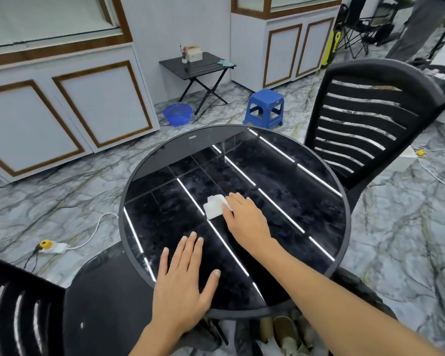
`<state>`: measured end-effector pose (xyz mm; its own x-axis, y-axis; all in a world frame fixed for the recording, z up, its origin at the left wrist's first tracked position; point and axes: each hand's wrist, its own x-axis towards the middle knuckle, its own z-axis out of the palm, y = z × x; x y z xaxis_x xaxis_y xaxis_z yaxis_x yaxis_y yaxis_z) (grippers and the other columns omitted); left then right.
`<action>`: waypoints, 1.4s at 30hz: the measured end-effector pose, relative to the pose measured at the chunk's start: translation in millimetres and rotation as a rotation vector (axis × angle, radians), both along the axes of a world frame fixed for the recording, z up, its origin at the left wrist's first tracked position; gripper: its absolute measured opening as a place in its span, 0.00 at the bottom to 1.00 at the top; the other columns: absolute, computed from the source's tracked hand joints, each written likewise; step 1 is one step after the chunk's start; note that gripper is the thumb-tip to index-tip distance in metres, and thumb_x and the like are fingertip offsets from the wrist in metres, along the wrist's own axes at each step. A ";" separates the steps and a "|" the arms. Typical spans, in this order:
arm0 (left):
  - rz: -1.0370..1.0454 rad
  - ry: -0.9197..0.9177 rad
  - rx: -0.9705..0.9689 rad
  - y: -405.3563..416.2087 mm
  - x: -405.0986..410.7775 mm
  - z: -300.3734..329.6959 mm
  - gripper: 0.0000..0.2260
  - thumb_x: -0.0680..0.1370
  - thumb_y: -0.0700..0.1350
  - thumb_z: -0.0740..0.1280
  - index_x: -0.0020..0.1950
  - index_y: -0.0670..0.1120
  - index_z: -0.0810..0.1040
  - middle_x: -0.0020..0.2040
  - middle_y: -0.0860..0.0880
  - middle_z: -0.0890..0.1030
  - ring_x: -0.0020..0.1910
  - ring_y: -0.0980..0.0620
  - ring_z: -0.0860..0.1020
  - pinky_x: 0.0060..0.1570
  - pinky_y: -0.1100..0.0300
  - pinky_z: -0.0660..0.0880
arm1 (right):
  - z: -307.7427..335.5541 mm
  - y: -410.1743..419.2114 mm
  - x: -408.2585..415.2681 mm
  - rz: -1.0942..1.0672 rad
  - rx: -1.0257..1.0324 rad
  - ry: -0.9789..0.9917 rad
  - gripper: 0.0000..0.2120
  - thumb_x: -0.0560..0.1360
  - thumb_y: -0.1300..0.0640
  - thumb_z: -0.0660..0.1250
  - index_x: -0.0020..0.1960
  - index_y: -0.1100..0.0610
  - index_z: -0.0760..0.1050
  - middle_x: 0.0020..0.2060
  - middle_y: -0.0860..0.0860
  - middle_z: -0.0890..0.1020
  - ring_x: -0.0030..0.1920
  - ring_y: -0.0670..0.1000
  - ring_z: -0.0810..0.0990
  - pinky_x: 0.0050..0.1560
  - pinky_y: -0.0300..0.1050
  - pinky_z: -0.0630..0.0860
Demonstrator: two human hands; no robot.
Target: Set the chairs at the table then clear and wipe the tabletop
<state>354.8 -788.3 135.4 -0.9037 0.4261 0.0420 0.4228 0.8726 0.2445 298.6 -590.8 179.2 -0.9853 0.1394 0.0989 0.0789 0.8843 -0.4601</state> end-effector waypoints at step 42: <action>-0.350 0.068 0.033 143.7 52.1 4.6 0.30 0.82 0.61 0.48 0.81 0.47 0.57 0.82 0.51 0.55 0.80 0.54 0.50 0.78 0.48 0.47 | -120.6 93.0 345.2 -0.490 -0.178 -0.435 0.34 0.79 0.33 0.48 0.76 0.53 0.65 0.74 0.48 0.68 0.73 0.48 0.67 0.68 0.42 0.67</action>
<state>406.9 -644.5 140.1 -0.6976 0.7071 0.1155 0.7112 0.6639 0.2313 643.8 -497.8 58.6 -0.7486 0.5577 -0.3584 0.6627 0.6127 -0.4307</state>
